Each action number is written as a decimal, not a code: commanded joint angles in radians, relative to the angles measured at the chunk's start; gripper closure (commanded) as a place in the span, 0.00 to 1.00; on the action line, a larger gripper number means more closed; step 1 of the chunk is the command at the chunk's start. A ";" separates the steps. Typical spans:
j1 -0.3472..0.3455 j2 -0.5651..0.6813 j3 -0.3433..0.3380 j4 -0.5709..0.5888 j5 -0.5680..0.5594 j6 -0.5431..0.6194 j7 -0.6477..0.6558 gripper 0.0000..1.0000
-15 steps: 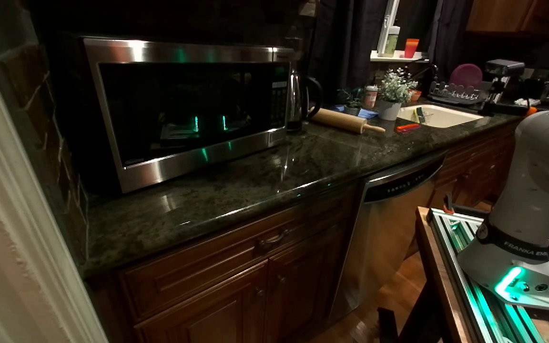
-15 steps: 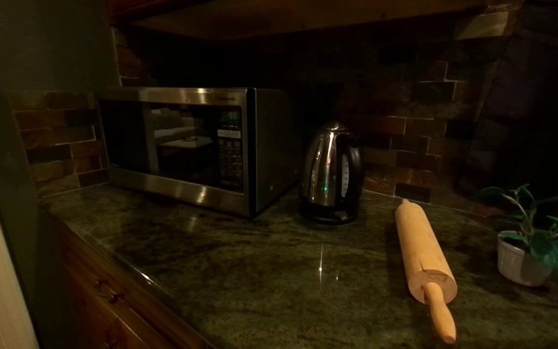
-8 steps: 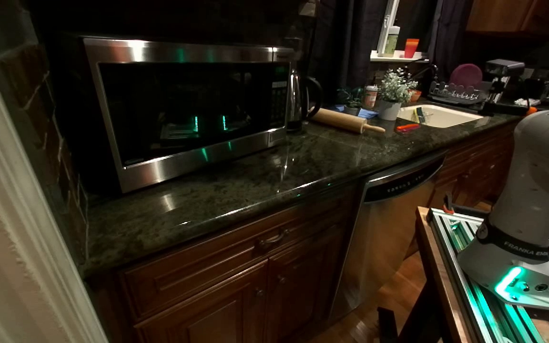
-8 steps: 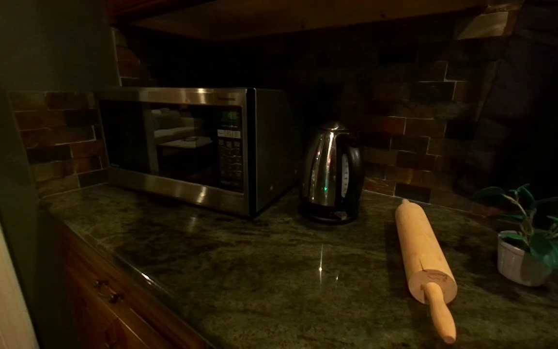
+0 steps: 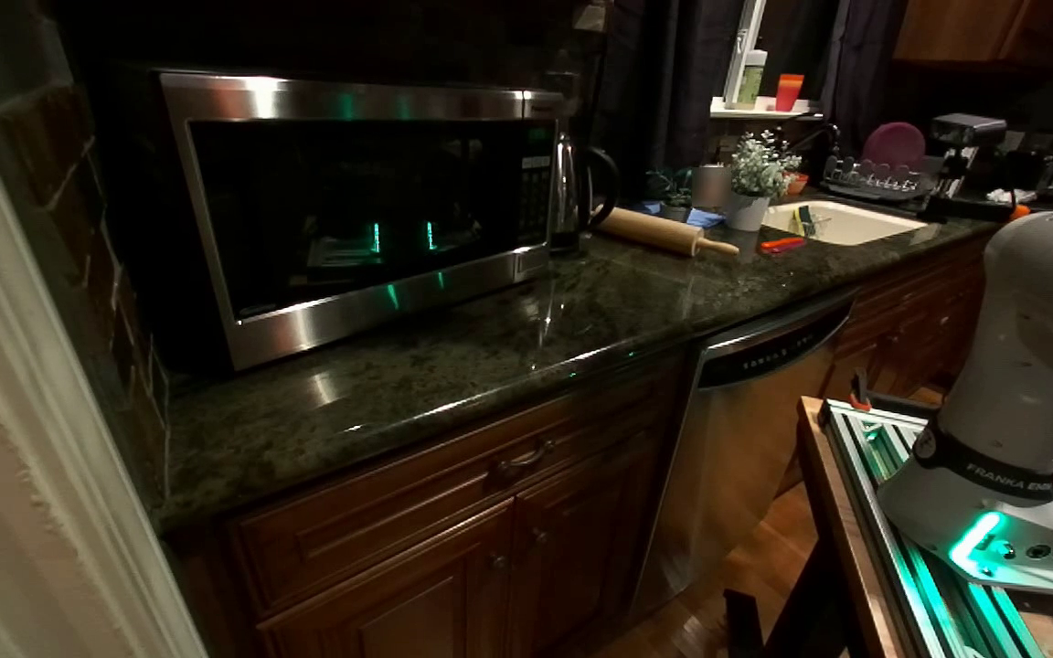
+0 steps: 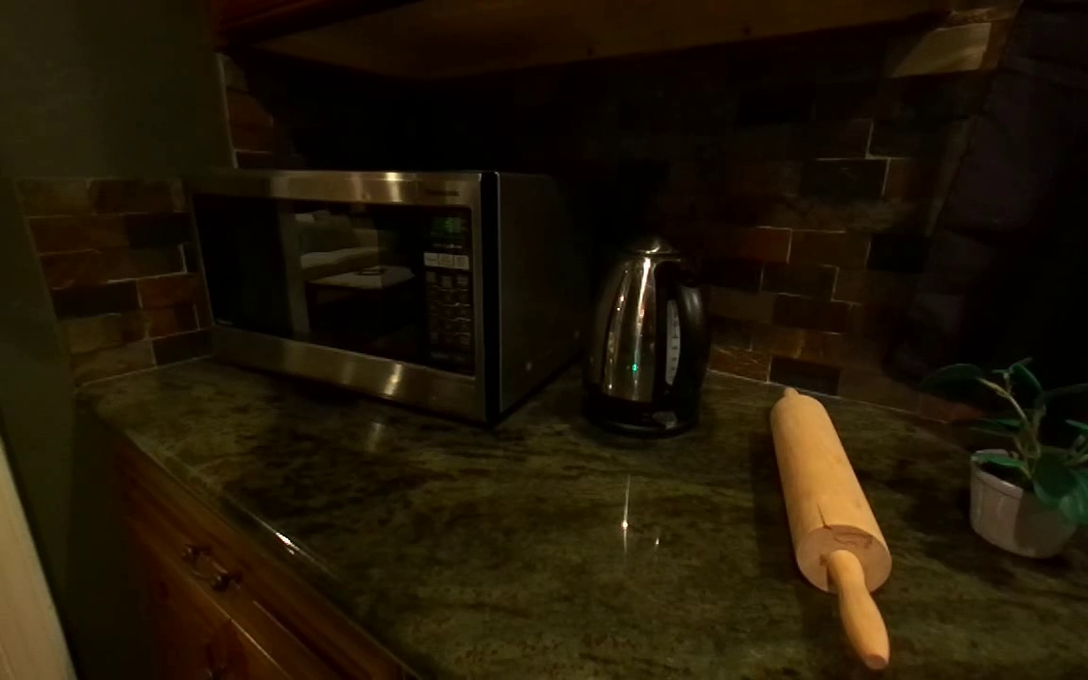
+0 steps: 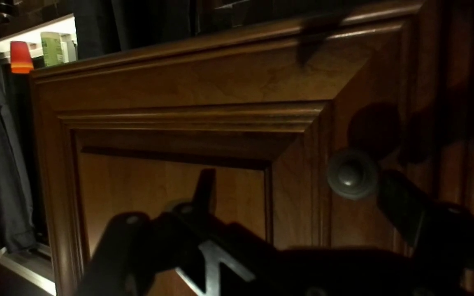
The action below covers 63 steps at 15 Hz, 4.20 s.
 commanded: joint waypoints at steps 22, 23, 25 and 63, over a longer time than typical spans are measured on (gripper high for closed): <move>0.057 -0.024 -0.018 -0.058 -0.084 -0.141 -0.125 0.00; 0.060 -0.032 -0.016 -0.064 -0.086 -0.150 -0.140 0.00; 0.067 -0.047 -0.013 -0.075 -0.087 -0.168 -0.168 0.00; 0.187 -0.538 0.042 -0.310 0.100 -0.429 -1.131 0.00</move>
